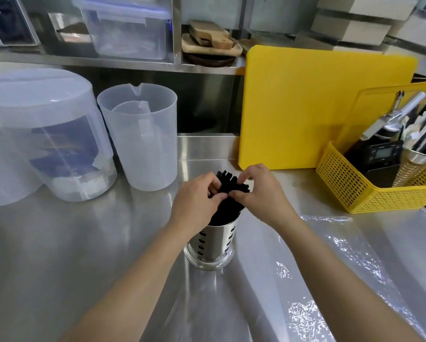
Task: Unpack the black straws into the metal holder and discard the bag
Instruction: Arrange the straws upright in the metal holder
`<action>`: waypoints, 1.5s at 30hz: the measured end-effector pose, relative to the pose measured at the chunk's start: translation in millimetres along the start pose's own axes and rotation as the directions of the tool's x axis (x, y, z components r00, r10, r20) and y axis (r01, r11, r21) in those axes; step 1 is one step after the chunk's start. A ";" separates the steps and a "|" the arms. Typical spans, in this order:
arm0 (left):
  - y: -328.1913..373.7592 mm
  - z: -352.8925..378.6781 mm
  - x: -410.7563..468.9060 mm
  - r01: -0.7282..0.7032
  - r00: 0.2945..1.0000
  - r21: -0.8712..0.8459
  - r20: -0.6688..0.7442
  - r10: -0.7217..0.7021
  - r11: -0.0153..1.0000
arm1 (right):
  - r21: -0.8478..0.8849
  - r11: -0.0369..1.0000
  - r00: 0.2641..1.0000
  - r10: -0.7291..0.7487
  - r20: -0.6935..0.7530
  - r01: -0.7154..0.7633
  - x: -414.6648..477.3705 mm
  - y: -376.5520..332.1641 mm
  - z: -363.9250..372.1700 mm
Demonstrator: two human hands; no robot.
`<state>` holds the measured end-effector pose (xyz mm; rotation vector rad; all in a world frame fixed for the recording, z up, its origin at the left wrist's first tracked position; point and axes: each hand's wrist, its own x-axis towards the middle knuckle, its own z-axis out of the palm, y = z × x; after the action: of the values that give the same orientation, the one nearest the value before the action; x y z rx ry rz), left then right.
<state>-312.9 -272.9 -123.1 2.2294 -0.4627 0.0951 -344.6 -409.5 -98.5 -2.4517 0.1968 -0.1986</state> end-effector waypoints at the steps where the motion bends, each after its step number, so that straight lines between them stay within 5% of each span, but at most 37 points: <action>1: -0.2 -0.5 -0.9 -0.002 1.000 0.000 -0.001 0.002 1.000 | -0.005 1.000 1.000 -0.003 -0.001 0.003 0.5 -0.9 1.3; 18: 3.0 3.4 -6.2 -0.071 0.996 0.118 0.057 0.065 0.990 | 0.527 0.847 0.996 0.025 0.082 -0.065 1.3 7.3 4.8; 23: 2.5 2.7 -5.9 -0.035 0.999 0.137 0.029 0.032 0.990 | 0.571 0.820 0.997 0.066 -0.043 -0.030 0.9 9.6 4.3; 30: -3.0 -6.7 -4.9 0.051 0.998 -0.161 -0.027 -0.056 0.986 | 0.653 0.757 0.984 0.129 -0.121 -0.019 1.6 15.7 0.0; 34: -6.5 -16.0 -3.7 0.190 0.981 -0.492 0.055 -0.188 0.849 | 0.621 0.784 0.998 0.031 -0.061 0.014 1.9 10.3 0.7; 45: -17.1 -22.1 -5.3 0.210 0.977 -0.691 0.114 -0.183 0.692 | 0.345 0.926 0.988 -0.157 -0.011 0.151 6.9 -16.6 10.0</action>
<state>-309.7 -244.7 -122.5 1.5021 -0.2134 -0.2110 -334.4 -392.0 -95.0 -2.1164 -0.0384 -0.2579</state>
